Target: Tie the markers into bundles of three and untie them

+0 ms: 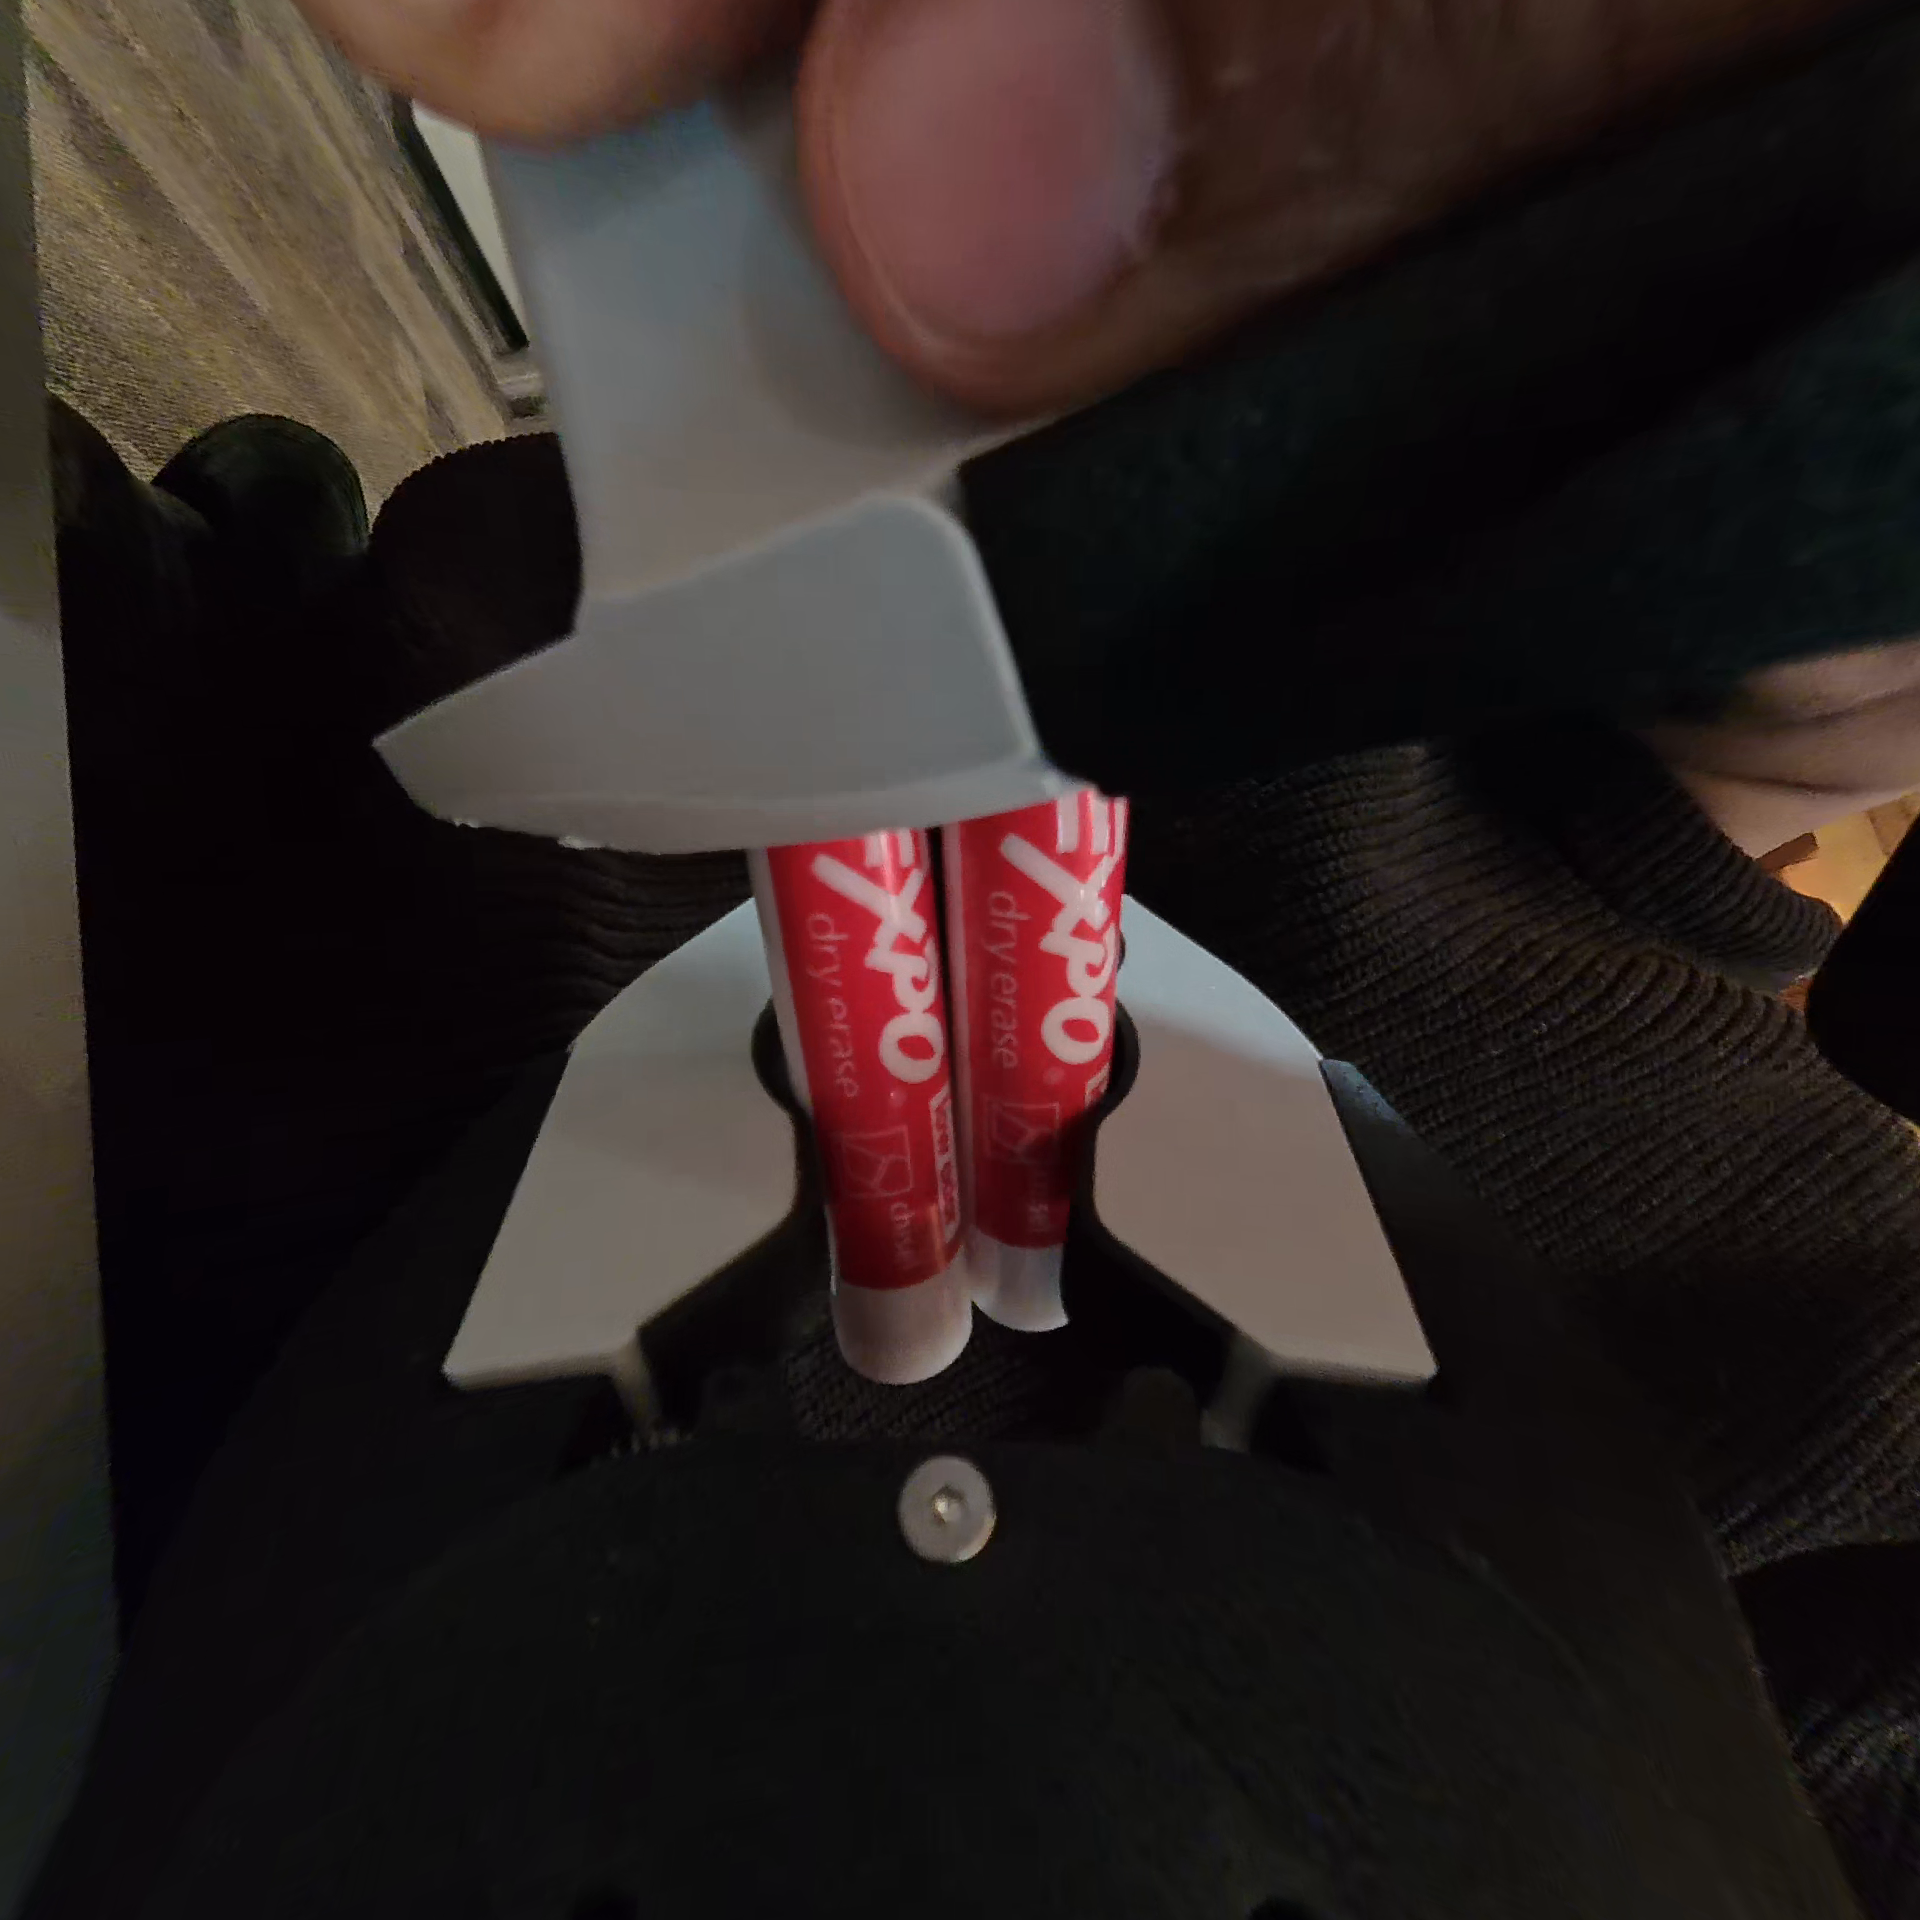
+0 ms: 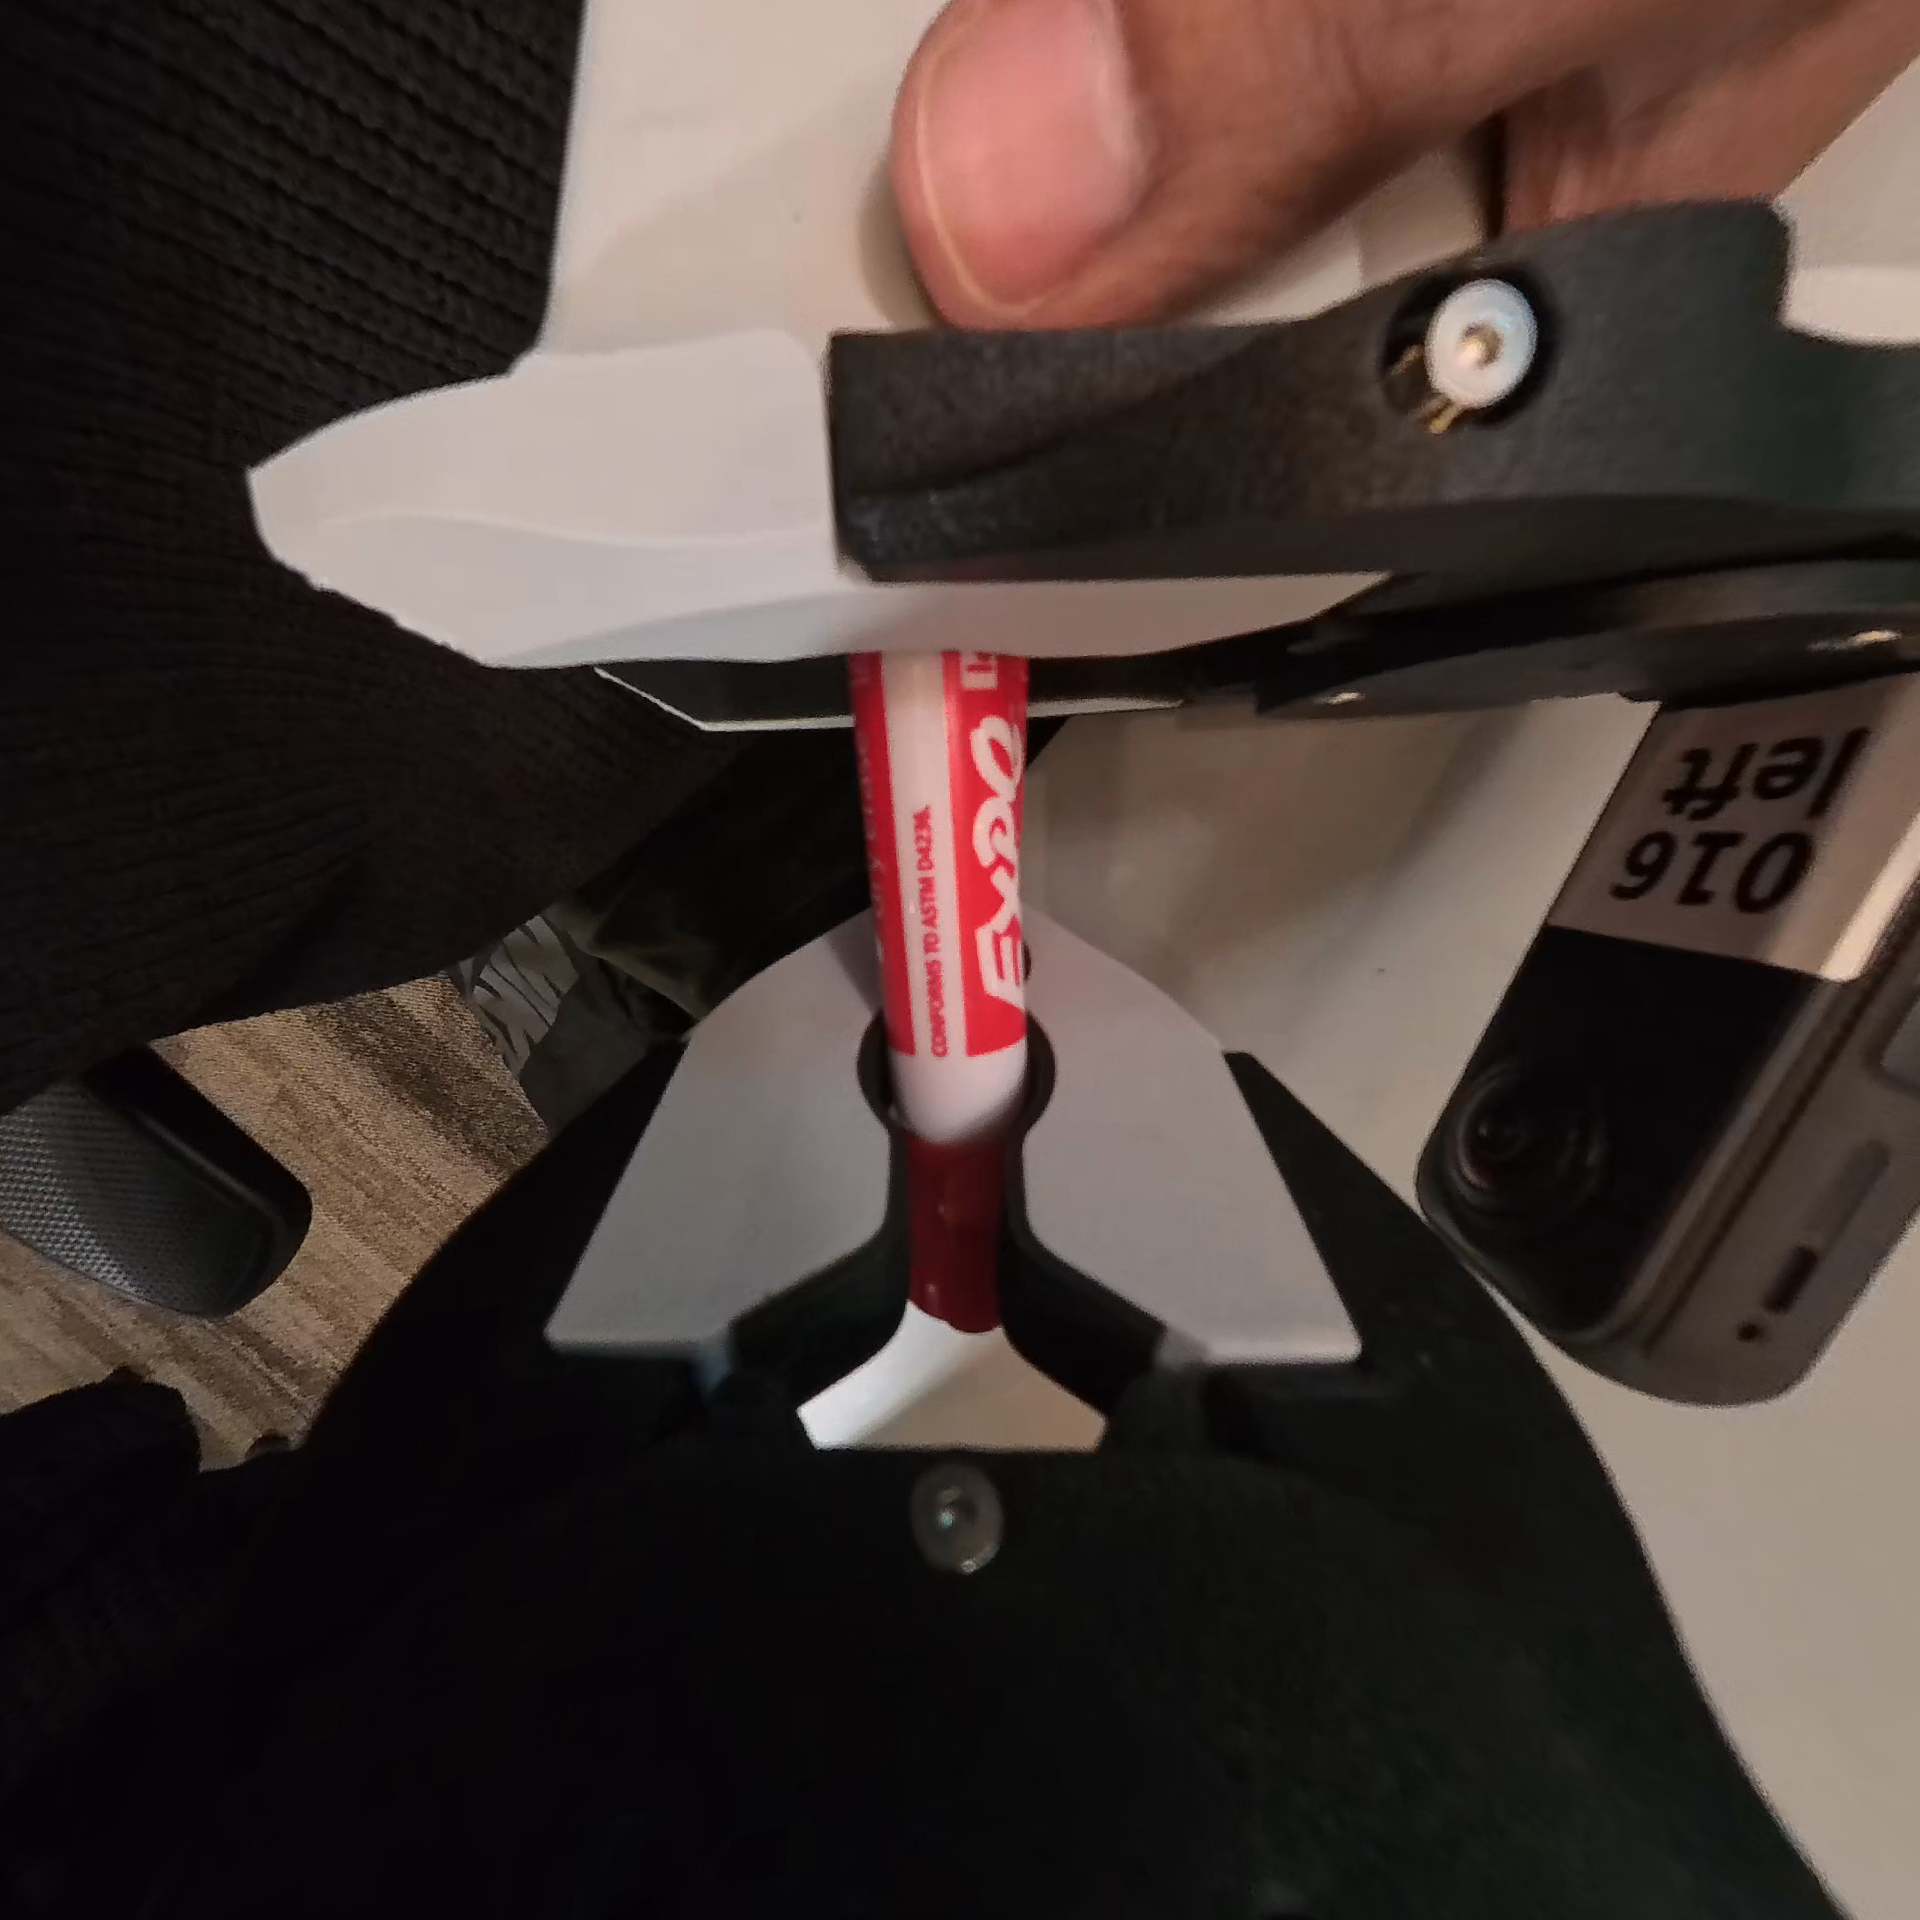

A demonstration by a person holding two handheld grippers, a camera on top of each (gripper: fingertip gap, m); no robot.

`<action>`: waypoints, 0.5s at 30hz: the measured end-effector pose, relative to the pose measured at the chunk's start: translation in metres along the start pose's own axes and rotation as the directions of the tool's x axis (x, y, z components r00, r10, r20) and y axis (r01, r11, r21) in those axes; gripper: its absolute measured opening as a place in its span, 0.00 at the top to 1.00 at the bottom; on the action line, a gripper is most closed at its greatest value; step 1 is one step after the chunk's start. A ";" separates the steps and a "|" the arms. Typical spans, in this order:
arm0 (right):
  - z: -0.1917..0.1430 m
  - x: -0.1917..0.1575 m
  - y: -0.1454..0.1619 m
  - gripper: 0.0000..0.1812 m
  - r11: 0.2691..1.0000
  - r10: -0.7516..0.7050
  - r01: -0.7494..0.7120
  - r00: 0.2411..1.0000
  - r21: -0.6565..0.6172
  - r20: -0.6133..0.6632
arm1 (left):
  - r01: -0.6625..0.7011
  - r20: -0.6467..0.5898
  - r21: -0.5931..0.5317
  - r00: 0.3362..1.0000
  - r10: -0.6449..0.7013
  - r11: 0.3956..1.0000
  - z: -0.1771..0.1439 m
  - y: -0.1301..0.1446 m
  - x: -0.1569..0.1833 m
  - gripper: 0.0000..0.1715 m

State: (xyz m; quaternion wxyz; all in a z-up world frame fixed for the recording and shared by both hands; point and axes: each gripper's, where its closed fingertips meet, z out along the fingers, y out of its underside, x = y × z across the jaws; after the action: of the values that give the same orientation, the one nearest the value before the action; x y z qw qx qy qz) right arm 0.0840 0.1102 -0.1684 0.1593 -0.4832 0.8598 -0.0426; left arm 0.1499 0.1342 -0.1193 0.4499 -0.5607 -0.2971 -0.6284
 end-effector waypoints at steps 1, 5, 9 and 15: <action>0.000 0.000 0.000 0.92 1.000 0.000 0.000 1.000 0.000 -0.002 | 0.000 0.000 0.001 1.000 0.000 1.000 0.000 0.000 0.000 0.69; 0.002 -0.001 0.000 0.92 1.000 0.005 -0.005 1.000 -0.004 0.005 | -0.001 0.007 0.015 1.000 0.001 1.000 -0.001 -0.002 -0.002 0.72; 0.003 -0.001 0.002 0.92 1.000 0.023 -0.023 1.000 -0.017 0.004 | -0.011 0.027 0.033 1.000 0.010 0.999 -0.004 -0.005 -0.005 0.73; 0.003 0.000 0.003 0.92 0.999 0.026 -0.025 1.000 -0.021 0.009 | -0.037 0.057 0.035 0.998 0.035 0.999 -0.004 -0.006 -0.008 0.74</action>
State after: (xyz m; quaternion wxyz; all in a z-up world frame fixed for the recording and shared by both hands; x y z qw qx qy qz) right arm 0.0825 0.1125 -0.1716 0.1588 -0.4740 0.8656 -0.0296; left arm 0.1427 0.1351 -0.1273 0.4628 -0.5751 -0.3109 -0.5987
